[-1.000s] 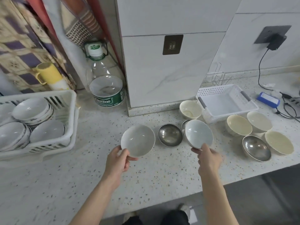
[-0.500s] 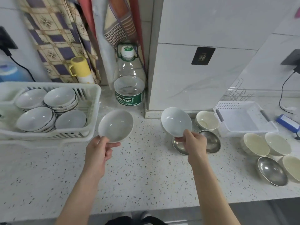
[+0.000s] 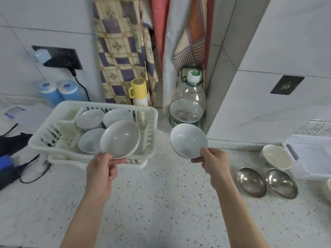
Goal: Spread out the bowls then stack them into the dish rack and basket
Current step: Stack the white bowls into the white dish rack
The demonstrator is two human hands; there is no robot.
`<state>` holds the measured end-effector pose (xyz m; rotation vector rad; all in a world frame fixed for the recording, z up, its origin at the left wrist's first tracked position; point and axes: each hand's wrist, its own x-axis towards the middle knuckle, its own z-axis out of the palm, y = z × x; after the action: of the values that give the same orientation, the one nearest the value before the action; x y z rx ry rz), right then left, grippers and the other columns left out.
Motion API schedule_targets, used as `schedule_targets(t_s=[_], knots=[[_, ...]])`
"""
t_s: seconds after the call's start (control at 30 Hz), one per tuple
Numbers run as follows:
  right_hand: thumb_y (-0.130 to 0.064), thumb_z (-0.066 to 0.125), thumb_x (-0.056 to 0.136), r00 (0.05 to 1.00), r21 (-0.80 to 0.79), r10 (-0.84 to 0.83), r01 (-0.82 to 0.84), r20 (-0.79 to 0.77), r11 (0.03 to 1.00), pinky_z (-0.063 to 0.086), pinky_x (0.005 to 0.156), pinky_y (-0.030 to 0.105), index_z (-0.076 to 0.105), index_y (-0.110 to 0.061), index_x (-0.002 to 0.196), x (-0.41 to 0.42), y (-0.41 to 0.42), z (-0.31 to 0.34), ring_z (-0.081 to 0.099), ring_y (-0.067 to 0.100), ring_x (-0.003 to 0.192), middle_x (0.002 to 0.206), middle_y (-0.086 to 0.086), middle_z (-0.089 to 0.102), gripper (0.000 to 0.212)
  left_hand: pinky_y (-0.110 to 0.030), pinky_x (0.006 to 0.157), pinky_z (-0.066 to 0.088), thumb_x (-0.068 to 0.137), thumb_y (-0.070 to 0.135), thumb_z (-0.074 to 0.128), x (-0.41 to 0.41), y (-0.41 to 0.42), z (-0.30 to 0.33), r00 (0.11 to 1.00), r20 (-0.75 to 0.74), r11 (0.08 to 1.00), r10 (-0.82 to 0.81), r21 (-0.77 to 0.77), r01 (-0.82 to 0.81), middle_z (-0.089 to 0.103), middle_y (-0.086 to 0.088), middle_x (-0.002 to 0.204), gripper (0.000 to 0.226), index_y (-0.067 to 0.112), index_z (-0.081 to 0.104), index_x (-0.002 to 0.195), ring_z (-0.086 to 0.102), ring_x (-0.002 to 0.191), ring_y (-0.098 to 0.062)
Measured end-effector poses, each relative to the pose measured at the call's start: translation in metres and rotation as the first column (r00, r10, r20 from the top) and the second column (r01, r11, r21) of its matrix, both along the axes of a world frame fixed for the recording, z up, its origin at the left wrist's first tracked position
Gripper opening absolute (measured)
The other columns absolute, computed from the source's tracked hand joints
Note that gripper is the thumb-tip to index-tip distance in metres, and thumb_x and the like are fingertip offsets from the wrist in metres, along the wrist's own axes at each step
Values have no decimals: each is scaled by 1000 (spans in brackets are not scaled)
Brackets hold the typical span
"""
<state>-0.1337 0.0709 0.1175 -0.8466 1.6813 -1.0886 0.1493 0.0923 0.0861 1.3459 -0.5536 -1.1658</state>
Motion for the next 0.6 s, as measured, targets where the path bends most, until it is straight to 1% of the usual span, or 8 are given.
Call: schedule_targets(t_s=[0.1, 0.17, 0.23, 0.27, 0.33, 0.4, 0.5, 0.6], knots=[[-8, 52, 81, 996, -17, 69, -70, -55, 997, 32, 38, 19, 68, -3, 73, 45, -16, 1, 33, 7, 36, 58, 10, 71, 18, -16, 33, 23, 91, 7, 44, 40, -10, -1, 1000, 8, 1000, 2, -18, -2, 75, -19, 78, 19, 2, 60, 99, 25, 34, -7], [-10, 54, 79, 986, -32, 125, -129, -111, 991, 33, 42, 22, 67, -8, 64, 72, -28, 2, 36, 6, 36, 57, 7, 71, 20, -17, 33, 23, 92, 8, 45, 63, -14, -2, 1000, 18, 1000, 5, -18, -5, 75, -20, 79, 18, 4, 60, 100, 26, 34, -8], [-11, 56, 79, 969, -46, 170, -181, -177, 982, 33, 39, 19, 63, -16, 53, 96, -40, 2, 37, 4, 33, 54, 4, 70, 27, -17, 33, 23, 92, 8, 45, 81, -17, -3, 1000, 23, 1000, 1, -25, -1, 75, -20, 79, 18, 5, 61, 101, 26, 35, -8], [-12, 57, 79, 957, -40, 191, -205, -220, 978, 32, 38, 17, 61, -18, 51, 106, -45, 1, 37, 5, 33, 53, 2, 69, 29, -17, 34, 22, 93, 7, 45, 88, -19, -4, 1000, 23, 1000, 0, -28, 1, 75, -20, 79, 18, 4, 61, 101, 26, 35, -8], [-14, 57, 78, 925, 1, 237, -248, -296, 969, 32, 40, 17, 60, -14, 51, 125, -56, -1, 37, 8, 36, 53, 1, 69, 27, -17, 34, 21, 93, 7, 45, 98, -23, -5, 1000, 20, 1000, 0, -27, 0, 75, -19, 78, 17, 5, 60, 102, 26, 35, -8], [-13, 55, 76, 890, 57, 279, -278, -360, 959, 32, 42, 19, 65, -7, 51, 140, -66, -4, 38, 10, 39, 56, 5, 71, 27, -18, 35, 22, 94, 7, 45, 104, -25, -6, 1000, 10, 1000, 1, -29, 0, 75, -18, 77, 18, 7, 60, 104, 27, 36, -8], [-16, 53, 76, 818, 138, 345, -319, -460, 938, 32, 43, 21, 71, 5, 63, 154, -77, -10, 38, 11, 41, 57, 9, 69, 30, -18, 35, 24, 93, 9, 48, 110, -27, -10, 1000, 13, 1000, -3, -23, 3, 75, -18, 79, 21, 11, 62, 109, 29, 37, -9], [-17, 53, 75, 784, 175, 379, -337, -492, 925, 27, 43, 22, 67, 13, 73, 161, -84, -20, 33, 12, 44, 58, 10, 63, 33, -17, 35, 25, 91, 9, 51, 115, -33, -16, 1000, 31, 1000, -3, -11, 3, 75, -18, 77, 21, 15, 63, 108, 28, 37, -9]])
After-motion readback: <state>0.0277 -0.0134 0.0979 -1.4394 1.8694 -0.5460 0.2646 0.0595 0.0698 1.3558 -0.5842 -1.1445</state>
